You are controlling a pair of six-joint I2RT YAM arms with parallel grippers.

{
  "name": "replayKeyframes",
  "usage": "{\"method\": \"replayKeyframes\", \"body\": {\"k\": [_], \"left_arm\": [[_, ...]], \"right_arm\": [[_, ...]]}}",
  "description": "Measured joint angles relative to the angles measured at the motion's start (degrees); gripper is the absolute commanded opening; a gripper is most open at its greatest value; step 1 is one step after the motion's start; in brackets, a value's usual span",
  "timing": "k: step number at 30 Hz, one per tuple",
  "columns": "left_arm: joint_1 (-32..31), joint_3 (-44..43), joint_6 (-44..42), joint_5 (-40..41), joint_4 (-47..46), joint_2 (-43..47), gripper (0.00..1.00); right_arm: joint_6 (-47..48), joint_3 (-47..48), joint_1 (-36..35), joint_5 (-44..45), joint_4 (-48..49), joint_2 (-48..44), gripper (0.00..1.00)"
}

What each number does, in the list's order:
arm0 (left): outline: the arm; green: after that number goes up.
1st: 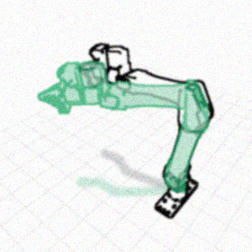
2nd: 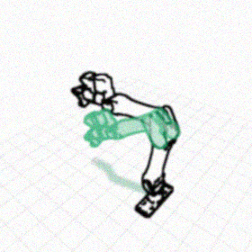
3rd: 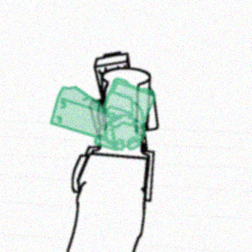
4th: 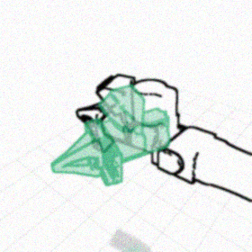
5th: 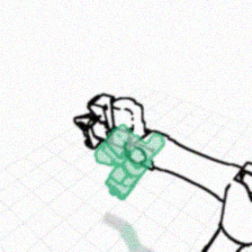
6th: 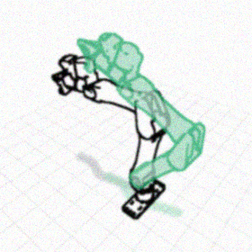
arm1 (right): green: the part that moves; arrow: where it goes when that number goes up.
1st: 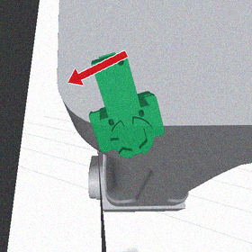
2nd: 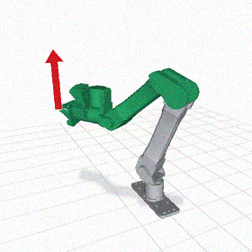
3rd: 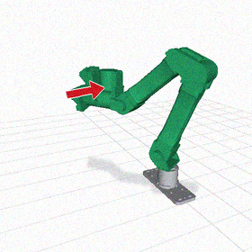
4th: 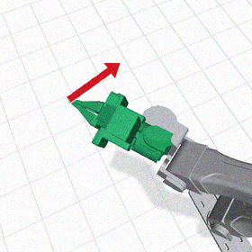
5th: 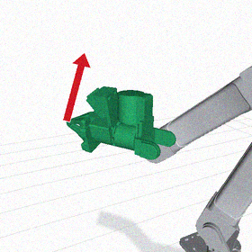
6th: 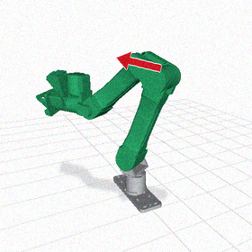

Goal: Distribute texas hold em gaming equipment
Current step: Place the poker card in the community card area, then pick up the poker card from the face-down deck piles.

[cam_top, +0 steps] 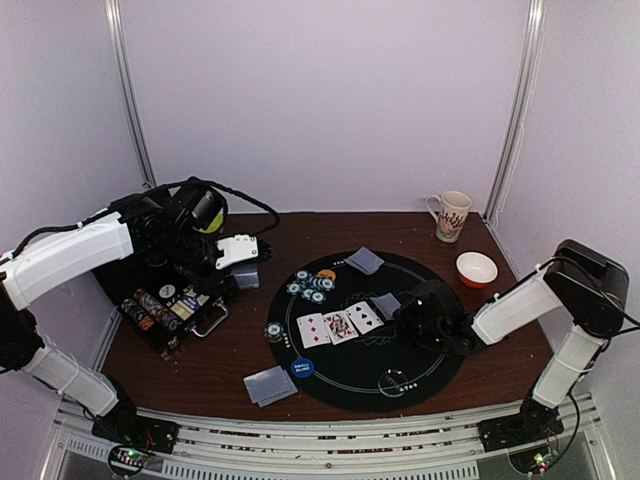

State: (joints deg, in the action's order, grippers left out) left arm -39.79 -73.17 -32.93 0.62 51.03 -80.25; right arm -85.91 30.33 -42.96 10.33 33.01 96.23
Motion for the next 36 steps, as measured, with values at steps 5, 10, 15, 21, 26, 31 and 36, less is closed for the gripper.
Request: {"method": "replayKeyframes", "body": {"k": [5, 10, 15, 21, 26, 31, 36], "left_arm": [[0.0, 0.0, 0.0, 0.0, 0.0, 0.0, 0.46], [0.0, 0.0, 0.0, 0.0, 0.0, 0.3, 0.46], [0.0, 0.1, 0.0, 0.0, 0.0, 0.7, 0.46], [0.0, 0.1, -0.2, -0.1, 0.0, 0.9, 0.46], [0.0, 0.1, -0.4, -0.7, 0.0, 0.9, 0.46], [0.0, 0.1, -0.6, -1.4, 0.0, 0.9, 0.46], [0.0, -0.2, -0.7, -1.9, -0.1, 1.2, 0.46]], "right_arm": [[-1.2, -0.3, -0.4, 0.3, -0.7, 0.0, 0.17], [-1.9, -0.3, -0.4, 1.3, -1.3, -0.9, 0.39], [-2.9, -0.4, -0.6, 1.4, -3.2, -3.5, 0.82], [-0.2, 0.1, -2.8, 4.7, -14.4, -14.8, 1.00], [20.5, 9.3, -6.6, 7.0, -19.3, -19.8, 1.00], [45.0, 23.8, -7.3, -6.5, -15.7, -14.7, 1.00], [54.1, 38.6, -7.3, -25.4, -12.5, -2.5, 0.94]]}}
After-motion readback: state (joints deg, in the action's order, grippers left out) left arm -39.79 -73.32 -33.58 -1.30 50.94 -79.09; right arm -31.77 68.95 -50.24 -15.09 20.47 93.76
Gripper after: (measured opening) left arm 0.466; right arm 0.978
